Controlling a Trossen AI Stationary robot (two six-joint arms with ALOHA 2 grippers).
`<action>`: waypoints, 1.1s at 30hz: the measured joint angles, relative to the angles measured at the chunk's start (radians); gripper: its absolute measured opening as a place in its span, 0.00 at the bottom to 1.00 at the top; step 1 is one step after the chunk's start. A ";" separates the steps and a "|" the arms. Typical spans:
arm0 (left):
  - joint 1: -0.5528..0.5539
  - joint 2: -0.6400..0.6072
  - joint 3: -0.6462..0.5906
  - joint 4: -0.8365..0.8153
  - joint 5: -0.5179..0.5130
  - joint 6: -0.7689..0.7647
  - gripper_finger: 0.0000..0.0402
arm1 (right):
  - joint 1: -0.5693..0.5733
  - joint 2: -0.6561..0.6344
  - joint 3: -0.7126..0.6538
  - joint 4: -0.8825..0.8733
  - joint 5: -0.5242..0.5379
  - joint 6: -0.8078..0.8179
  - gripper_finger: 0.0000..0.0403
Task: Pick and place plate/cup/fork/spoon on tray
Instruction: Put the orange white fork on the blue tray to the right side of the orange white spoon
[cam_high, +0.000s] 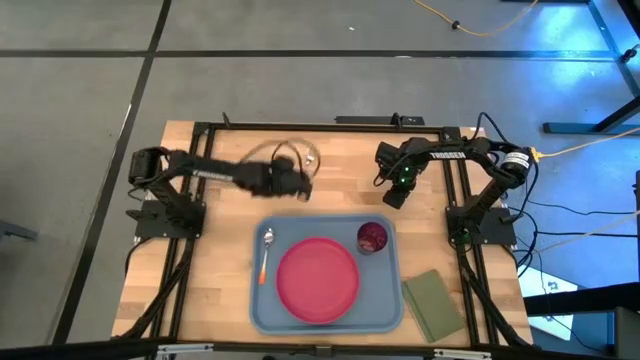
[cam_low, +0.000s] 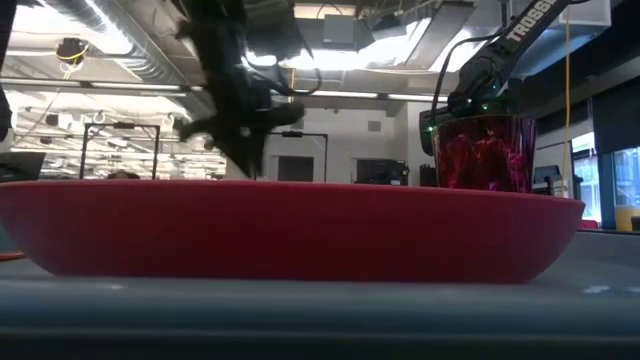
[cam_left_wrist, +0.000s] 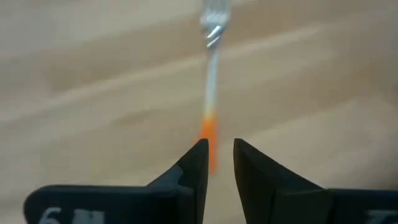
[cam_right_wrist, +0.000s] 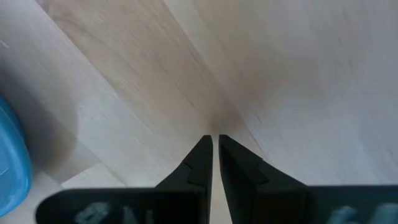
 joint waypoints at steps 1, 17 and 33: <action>0.038 0.003 0.000 0.057 0.038 0.059 0.17 | 0.000 0.000 0.000 0.000 0.000 -0.001 0.08; 0.209 0.177 0.000 0.283 0.239 0.240 0.17 | 0.000 0.000 0.001 0.007 0.000 -0.007 0.08; 0.208 0.222 0.001 0.277 0.219 0.366 0.18 | 0.000 0.000 0.001 0.020 0.000 -0.007 0.08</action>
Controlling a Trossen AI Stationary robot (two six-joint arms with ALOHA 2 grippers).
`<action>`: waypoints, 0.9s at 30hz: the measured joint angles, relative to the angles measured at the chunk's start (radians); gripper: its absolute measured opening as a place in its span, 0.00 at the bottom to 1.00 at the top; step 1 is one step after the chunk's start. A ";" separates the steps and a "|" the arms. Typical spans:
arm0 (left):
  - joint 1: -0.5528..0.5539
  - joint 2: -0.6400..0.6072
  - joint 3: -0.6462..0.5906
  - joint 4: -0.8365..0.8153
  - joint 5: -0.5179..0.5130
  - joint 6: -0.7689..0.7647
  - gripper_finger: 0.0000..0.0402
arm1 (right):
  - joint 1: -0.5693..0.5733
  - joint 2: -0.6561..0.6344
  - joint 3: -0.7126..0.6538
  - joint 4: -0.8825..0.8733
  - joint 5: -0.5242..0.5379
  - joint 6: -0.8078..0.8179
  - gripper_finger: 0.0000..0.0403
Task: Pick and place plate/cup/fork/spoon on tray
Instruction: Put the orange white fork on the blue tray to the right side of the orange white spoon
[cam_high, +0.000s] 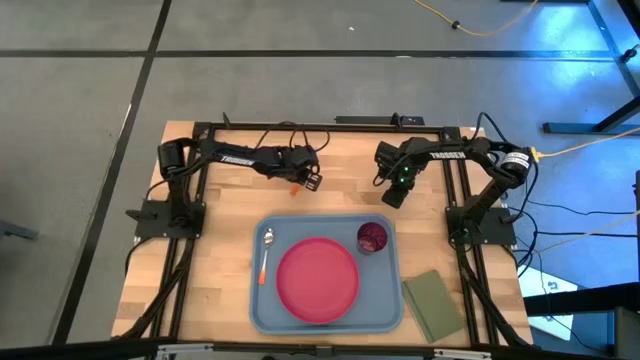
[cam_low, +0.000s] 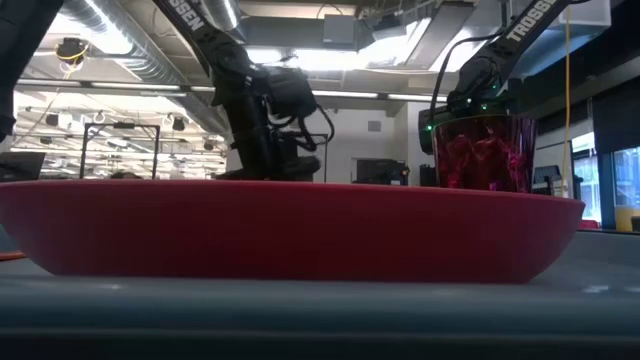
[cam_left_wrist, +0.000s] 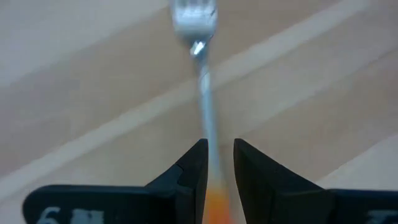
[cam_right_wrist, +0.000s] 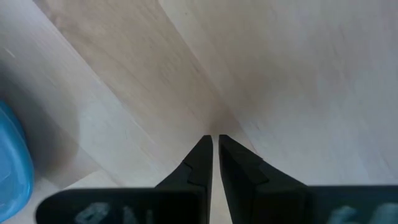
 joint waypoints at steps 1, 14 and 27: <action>0.000 0.007 -0.002 -0.002 -0.005 -0.007 0.18 | 0.000 0.000 0.000 0.000 0.000 0.000 0.08; -0.006 0.035 0.001 -0.009 -0.002 -0.021 0.18 | 0.000 0.000 0.000 0.005 0.000 -0.004 0.08; -0.053 0.040 0.000 -0.034 -0.040 -0.028 0.03 | 0.000 0.000 0.000 0.006 0.000 -0.004 0.08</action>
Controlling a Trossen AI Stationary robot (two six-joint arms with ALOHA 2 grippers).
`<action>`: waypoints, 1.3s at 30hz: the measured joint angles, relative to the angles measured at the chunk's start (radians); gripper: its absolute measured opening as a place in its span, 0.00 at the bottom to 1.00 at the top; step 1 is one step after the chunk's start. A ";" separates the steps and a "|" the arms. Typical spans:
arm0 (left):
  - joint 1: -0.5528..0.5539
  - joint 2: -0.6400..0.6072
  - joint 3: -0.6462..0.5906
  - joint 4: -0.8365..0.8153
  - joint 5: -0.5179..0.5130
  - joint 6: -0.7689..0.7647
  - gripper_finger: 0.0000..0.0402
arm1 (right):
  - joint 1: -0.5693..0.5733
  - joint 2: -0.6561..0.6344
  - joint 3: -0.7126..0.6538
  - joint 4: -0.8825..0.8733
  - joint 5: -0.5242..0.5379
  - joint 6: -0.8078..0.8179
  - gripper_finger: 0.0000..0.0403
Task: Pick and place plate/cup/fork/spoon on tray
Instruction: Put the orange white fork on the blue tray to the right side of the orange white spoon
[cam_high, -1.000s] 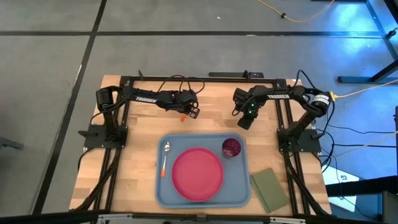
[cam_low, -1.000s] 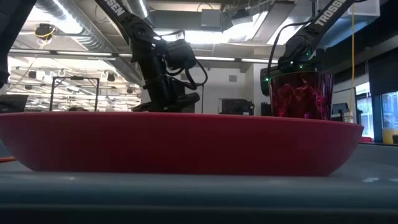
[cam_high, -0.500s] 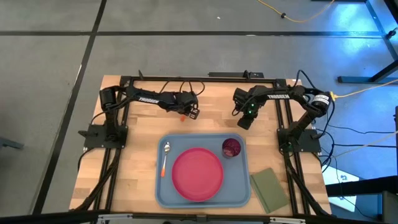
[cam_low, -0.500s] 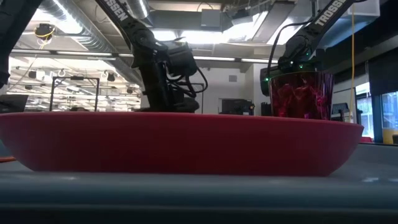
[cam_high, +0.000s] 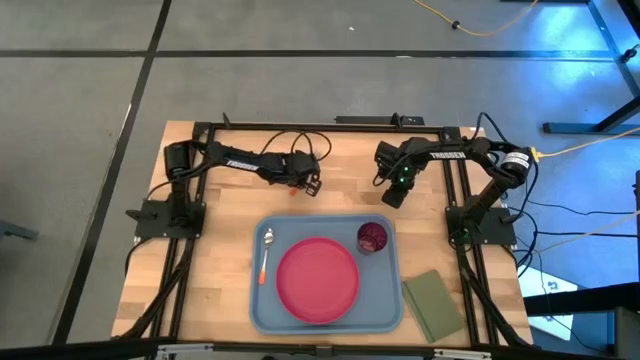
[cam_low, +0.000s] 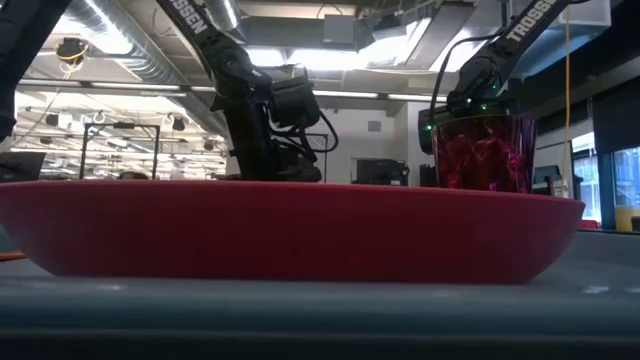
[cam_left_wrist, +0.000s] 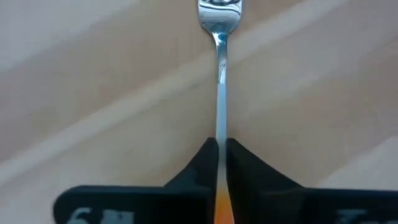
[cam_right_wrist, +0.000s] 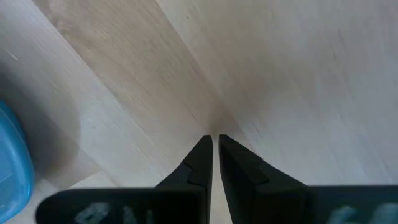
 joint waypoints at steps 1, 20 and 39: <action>-0.004 -0.010 -0.001 -0.003 -0.005 -0.001 0.03 | 0.000 0.000 0.000 0.000 0.000 0.000 0.08; -0.229 -0.218 -0.002 -0.301 -0.088 -0.293 0.00 | 0.000 0.000 -0.001 -0.001 0.000 -0.018 0.08; -0.004 -0.130 0.000 0.082 0.191 0.096 0.12 | 0.000 0.000 -0.014 0.000 -0.002 -0.016 0.08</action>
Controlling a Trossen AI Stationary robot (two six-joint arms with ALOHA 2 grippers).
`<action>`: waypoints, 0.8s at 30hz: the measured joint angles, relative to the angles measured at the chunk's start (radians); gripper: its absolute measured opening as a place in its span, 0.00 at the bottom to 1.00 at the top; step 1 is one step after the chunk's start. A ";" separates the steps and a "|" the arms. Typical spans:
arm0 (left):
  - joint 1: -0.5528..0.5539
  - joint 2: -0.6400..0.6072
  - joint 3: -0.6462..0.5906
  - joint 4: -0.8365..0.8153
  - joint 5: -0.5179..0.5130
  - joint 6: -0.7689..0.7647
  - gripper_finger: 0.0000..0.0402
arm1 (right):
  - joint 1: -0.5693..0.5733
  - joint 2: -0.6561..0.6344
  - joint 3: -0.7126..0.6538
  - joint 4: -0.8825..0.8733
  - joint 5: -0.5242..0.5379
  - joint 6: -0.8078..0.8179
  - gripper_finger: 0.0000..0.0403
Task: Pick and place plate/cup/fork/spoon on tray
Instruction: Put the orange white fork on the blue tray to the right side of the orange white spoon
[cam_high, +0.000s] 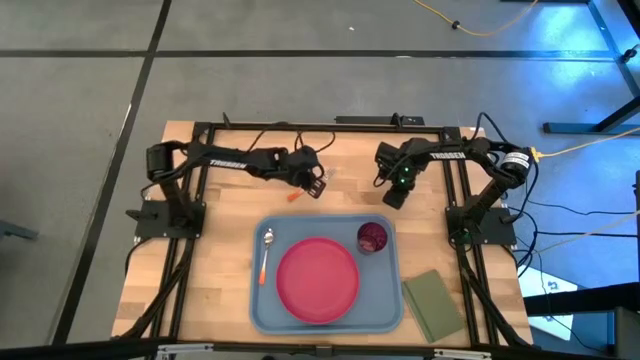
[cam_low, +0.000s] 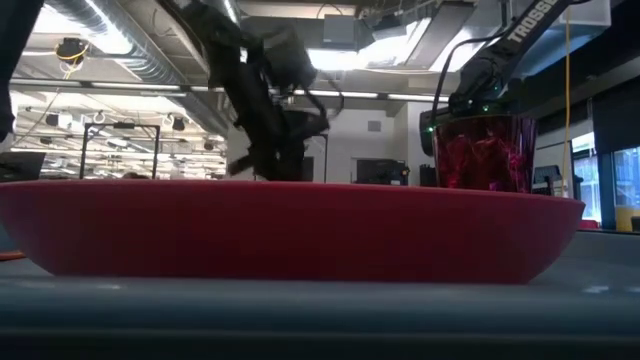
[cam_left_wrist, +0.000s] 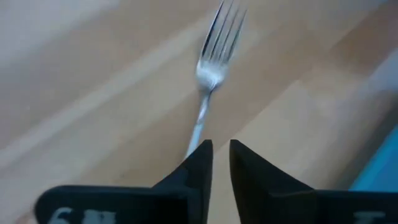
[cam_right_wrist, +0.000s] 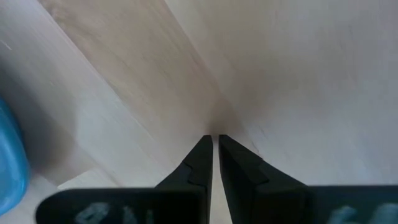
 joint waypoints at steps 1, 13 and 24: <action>0.010 0.014 -0.001 -0.002 0.028 0.000 0.14 | 0.000 0.000 -0.005 0.001 0.001 -0.001 0.08; 0.037 0.054 -0.001 0.011 0.045 0.106 0.21 | -0.001 -0.004 -0.027 0.015 -0.001 -0.002 0.08; 0.021 0.085 -0.001 0.014 -0.002 0.193 0.22 | 0.000 -0.002 -0.028 0.021 -0.001 -0.002 0.08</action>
